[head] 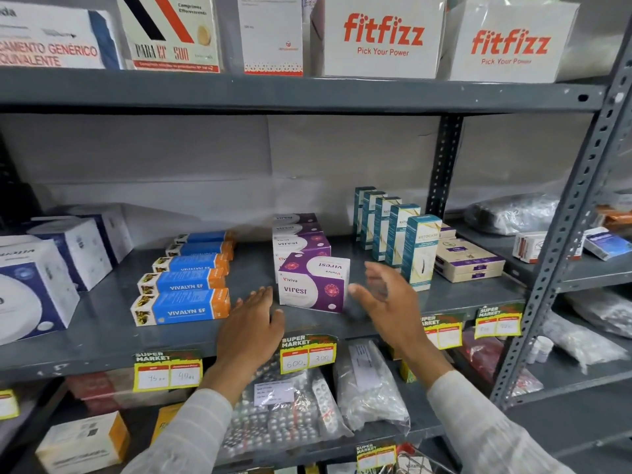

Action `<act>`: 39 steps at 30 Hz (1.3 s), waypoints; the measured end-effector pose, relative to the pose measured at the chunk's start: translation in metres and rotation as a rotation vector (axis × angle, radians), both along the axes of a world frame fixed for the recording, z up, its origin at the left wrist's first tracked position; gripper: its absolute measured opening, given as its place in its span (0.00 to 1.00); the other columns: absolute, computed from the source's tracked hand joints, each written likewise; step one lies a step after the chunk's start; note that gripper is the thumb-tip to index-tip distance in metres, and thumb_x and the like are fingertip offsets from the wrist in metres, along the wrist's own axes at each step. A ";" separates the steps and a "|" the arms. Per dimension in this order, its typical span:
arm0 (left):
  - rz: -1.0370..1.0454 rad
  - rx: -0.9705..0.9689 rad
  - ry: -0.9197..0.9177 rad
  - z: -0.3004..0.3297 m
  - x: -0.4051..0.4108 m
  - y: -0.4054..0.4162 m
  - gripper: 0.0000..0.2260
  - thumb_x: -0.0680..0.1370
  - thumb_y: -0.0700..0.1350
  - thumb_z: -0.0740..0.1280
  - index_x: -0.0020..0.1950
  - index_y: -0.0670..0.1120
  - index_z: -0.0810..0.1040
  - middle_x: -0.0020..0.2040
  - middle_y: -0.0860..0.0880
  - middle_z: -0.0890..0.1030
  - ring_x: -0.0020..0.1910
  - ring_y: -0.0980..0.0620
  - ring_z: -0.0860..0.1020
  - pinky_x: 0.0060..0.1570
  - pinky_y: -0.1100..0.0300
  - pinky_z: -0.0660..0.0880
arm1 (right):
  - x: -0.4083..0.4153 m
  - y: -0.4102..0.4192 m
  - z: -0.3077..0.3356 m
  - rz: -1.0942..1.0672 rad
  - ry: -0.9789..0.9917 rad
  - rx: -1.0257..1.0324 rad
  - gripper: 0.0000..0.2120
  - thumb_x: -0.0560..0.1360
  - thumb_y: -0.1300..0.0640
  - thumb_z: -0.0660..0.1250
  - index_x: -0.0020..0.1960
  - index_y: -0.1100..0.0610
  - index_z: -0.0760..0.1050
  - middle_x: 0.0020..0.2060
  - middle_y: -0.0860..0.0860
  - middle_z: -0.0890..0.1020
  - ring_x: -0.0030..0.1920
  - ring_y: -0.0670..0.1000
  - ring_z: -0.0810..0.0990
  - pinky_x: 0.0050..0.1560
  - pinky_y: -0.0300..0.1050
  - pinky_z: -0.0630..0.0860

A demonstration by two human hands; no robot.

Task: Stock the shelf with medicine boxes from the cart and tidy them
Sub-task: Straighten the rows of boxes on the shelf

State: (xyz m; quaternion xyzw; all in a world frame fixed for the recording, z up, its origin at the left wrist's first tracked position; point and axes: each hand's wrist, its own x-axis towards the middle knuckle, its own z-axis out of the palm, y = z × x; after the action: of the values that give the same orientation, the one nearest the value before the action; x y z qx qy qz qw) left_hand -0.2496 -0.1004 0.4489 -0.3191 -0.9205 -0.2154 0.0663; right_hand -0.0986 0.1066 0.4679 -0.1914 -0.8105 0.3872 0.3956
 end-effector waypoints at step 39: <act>0.003 -0.129 0.201 -0.012 0.003 -0.004 0.27 0.86 0.55 0.46 0.82 0.45 0.63 0.83 0.45 0.65 0.82 0.48 0.61 0.83 0.52 0.54 | -0.044 -0.006 -0.010 0.075 -0.178 0.280 0.29 0.82 0.45 0.67 0.80 0.48 0.63 0.72 0.50 0.76 0.70 0.52 0.75 0.67 0.55 0.78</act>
State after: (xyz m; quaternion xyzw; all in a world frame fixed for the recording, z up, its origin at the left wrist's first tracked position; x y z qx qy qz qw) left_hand -0.2462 -0.1041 0.4370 -0.3415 -0.9216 -0.1227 0.1378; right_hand -0.1421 0.1010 0.4583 -0.1373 -0.8949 0.2668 0.3304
